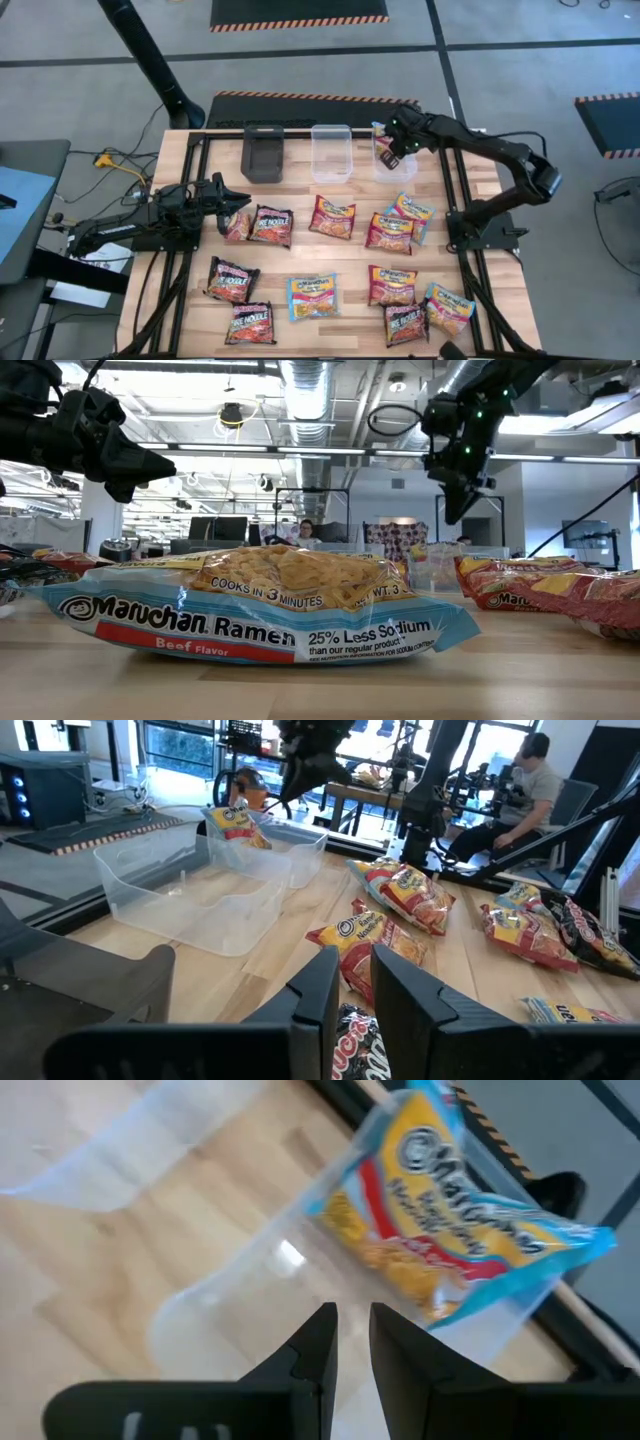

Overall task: Sort Maruchan noodles
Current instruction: Put the black noodle pack into the black bin

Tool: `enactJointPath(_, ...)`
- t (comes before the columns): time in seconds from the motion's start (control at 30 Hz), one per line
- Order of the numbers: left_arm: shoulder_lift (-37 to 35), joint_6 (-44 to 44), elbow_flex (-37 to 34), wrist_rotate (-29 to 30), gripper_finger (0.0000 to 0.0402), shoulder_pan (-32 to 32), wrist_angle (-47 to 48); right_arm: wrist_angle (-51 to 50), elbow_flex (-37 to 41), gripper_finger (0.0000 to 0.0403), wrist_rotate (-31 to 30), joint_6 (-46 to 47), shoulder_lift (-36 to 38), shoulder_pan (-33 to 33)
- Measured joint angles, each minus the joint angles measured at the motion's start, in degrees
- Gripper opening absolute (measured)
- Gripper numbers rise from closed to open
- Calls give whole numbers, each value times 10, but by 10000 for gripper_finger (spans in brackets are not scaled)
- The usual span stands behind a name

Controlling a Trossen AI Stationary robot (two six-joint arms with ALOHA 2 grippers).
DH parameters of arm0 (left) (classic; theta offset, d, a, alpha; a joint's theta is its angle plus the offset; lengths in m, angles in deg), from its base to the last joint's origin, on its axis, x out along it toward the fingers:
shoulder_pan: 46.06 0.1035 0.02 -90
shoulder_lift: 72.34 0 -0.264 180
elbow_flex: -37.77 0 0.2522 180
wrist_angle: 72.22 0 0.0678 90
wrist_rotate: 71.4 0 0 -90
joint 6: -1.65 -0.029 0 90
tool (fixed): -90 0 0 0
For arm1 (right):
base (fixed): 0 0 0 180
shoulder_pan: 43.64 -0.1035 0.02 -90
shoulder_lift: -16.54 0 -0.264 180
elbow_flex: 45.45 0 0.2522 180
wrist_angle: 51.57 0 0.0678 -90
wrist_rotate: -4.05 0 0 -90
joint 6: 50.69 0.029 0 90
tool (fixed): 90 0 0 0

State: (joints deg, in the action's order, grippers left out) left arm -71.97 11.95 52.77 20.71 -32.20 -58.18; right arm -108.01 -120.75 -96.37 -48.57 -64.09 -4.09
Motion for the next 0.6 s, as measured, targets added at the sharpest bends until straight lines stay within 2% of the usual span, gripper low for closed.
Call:
enactJointPath(0.2, 0, -28, 0, 0, 71, 0, 0, -5, 0, 87, 0, 47, 27, -59)
enactJointPath(0.4, 0, -69, 0, 2, 125, 0, -1, -3, 0, 87, 0, 106, 43, -124)
enactJointPath(0.6, 0, -135, 0, 31, 173, 0, -26, 8, 0, 87, 0, 179, 46, -193)
